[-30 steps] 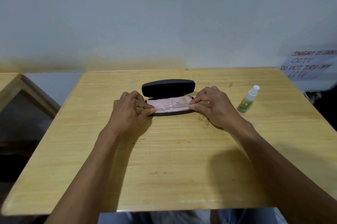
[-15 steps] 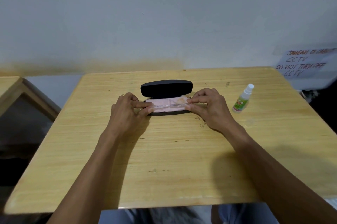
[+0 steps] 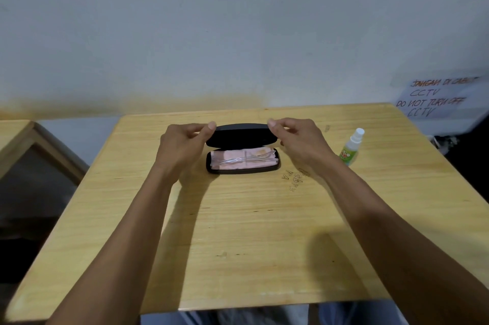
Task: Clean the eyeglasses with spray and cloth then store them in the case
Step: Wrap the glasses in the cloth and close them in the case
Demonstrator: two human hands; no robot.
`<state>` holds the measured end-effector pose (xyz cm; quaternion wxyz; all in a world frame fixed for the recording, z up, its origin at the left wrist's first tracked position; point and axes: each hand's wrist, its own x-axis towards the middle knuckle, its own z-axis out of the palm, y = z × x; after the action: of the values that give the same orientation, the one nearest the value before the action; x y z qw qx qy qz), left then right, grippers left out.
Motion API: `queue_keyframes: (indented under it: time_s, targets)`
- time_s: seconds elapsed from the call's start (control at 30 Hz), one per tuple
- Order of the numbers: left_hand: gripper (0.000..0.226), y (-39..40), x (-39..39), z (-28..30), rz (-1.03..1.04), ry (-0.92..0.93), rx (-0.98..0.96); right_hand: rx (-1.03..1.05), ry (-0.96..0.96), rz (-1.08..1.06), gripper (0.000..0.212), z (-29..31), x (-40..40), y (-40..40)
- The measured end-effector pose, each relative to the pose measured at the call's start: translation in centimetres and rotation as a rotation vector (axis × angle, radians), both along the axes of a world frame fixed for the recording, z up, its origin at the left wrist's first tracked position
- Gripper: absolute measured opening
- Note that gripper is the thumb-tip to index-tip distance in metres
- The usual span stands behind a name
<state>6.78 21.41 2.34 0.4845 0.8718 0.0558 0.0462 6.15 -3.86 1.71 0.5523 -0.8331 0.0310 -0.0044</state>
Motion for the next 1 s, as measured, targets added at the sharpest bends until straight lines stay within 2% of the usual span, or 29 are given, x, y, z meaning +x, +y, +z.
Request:
queue_keyframes:
  time_s: [0.13, 0.23, 0.33, 0.47, 0.63, 1.0]
  targets:
    - [0.033, 0.1, 0.6, -0.1, 0.003, 0.052, -0.065, 0.037, 0.054, 0.0, 0.031, -0.5, 0.8, 0.0]
    - [0.035, 0.2, 0.8, -0.1, 0.002, 0.1, -0.137, 0.191, 0.121, 0.035, 0.027, -0.2, 1.1, -0.1]
    - [0.045, 0.1, 0.8, 0.1, -0.018, 0.136, -0.161, 0.221, 0.216, 0.034, 0.027, 0.0, 1.2, -0.5]
    - [0.035, -0.2, 0.9, 0.9, -0.05, 0.211, -0.215, 0.278, 0.254, 0.041, 0.022, 0.0, 1.4, -0.9]
    - [0.026, 0.3, 1.0, 1.0, -0.109, 0.266, -0.215, 0.33, 0.213, 0.087, 0.023, -0.2, 1.1, -1.1]
    - [0.031, 1.2, 0.5, -0.9, -0.197, 0.221, -0.29, 0.282, 0.048, 0.11, 0.02, -2.7, -0.1, -1.0]
